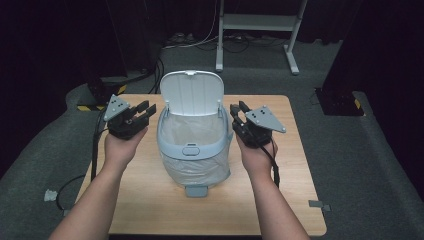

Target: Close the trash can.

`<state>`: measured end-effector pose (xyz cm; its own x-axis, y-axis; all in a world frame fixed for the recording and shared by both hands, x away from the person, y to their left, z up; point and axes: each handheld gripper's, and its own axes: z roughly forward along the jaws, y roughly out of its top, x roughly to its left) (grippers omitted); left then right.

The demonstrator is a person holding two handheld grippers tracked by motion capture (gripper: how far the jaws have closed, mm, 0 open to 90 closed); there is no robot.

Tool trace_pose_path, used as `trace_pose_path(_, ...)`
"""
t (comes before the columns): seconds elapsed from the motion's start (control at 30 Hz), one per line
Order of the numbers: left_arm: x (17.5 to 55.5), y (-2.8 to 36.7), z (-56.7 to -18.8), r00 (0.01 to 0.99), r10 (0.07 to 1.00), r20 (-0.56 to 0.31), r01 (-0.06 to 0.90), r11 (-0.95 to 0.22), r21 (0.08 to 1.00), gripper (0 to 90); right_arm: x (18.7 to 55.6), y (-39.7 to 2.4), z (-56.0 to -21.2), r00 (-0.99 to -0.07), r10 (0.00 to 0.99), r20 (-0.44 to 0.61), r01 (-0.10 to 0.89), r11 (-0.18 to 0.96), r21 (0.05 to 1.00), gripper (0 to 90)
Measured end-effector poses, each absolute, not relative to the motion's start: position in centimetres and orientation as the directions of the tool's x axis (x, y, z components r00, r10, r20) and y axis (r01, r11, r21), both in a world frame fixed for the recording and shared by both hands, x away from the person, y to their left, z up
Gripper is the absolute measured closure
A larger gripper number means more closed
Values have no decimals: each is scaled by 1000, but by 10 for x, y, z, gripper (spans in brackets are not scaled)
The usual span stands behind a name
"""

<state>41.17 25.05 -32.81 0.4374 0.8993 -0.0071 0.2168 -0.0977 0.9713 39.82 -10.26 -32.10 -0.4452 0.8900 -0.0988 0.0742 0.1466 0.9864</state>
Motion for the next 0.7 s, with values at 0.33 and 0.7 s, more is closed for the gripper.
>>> trace_pose_path(0.33, 430, 244, -320, 434, 900, -23, 231, -87, 969, 657, 414, -103, -314, -426, 901, -77, 97, 130, 987, 683)
trace_pose_path(0.7, 445, 243, -309, 425, 905, -27, 232, -80, 969, 658, 432, -93, -305, -427, 900, -85, 97, 139, 985, 685)
